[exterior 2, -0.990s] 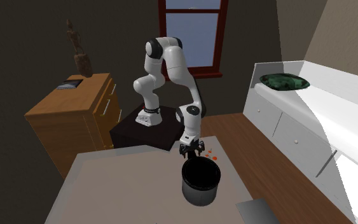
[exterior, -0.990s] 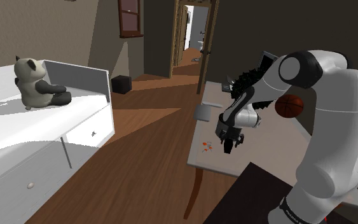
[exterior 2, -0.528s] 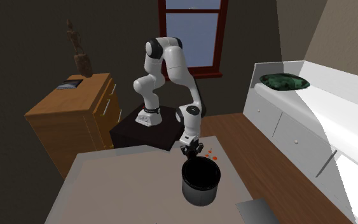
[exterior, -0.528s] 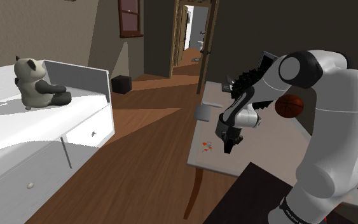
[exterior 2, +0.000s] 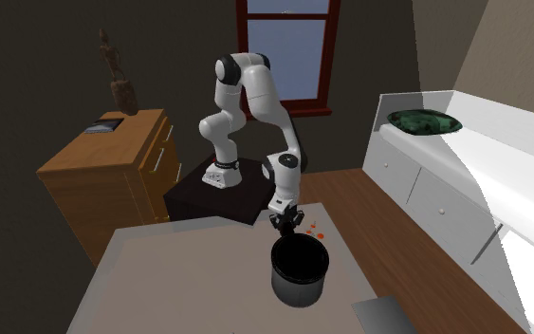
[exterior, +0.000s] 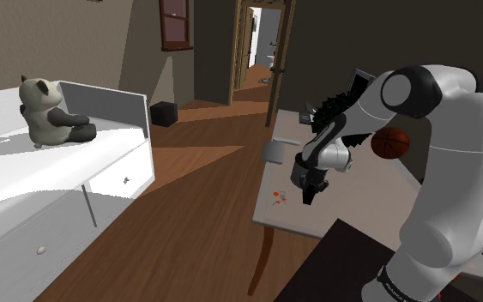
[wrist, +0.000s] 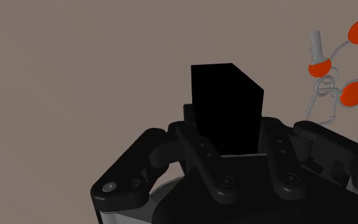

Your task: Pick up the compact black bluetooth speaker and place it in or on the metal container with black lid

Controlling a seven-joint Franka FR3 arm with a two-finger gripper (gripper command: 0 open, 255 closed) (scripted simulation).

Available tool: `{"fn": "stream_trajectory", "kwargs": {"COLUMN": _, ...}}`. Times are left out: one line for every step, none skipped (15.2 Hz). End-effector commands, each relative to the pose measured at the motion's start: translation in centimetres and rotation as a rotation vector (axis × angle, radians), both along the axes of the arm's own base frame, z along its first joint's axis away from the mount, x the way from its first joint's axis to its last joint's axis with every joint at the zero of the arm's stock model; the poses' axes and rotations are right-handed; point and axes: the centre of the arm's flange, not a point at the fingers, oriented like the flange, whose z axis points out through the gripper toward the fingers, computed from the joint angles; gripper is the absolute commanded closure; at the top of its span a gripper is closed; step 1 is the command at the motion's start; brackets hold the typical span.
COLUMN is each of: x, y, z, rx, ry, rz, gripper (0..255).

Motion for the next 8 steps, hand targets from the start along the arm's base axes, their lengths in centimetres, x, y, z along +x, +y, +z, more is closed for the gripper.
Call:
{"fn": "stream_trajectory", "kwargs": {"x": -0.1, "y": 0.0, "z": 1.1, "rx": 0.0, "ry": 0.0, "rz": 0.0, "gripper": 255}}
{"fn": "stream_trajectory", "kwargs": {"x": -0.1, "y": 0.0, "z": 1.6, "rx": 0.0, "ry": 0.0, "rz": 0.0, "gripper": 255}}
{"fn": "stream_trajectory", "kwargs": {"x": -0.1, "y": 0.0, "z": 2.2, "rx": 0.0, "ry": 0.0, "rz": 0.0, "gripper": 255}}
{"fn": "stream_trajectory", "kwargs": {"x": -0.1, "y": 0.0, "z": 2.7, "rx": 0.0, "ry": 0.0, "rz": 0.0, "gripper": 255}}
{"fn": "stream_trajectory", "kwargs": {"x": -0.1, "y": 0.0, "z": 3.2, "rx": 0.0, "ry": 0.0, "rz": 0.0, "gripper": 255}}
{"fn": "stream_trajectory", "kwargs": {"x": -0.1, "y": 0.0, "z": 3.8, "rx": 0.0, "ry": 0.0, "rz": 0.0, "gripper": 255}}
{"fn": "stream_trajectory", "kwargs": {"x": -0.1, "y": 0.0, "z": 4.3, "rx": 0.0, "ry": 0.0, "rz": 0.0, "gripper": 255}}
{"fn": "stream_trajectory", "kwargs": {"x": -0.1, "y": 0.0, "z": 4.8, "rx": 0.0, "ry": 0.0, "rz": 0.0, "gripper": 255}}
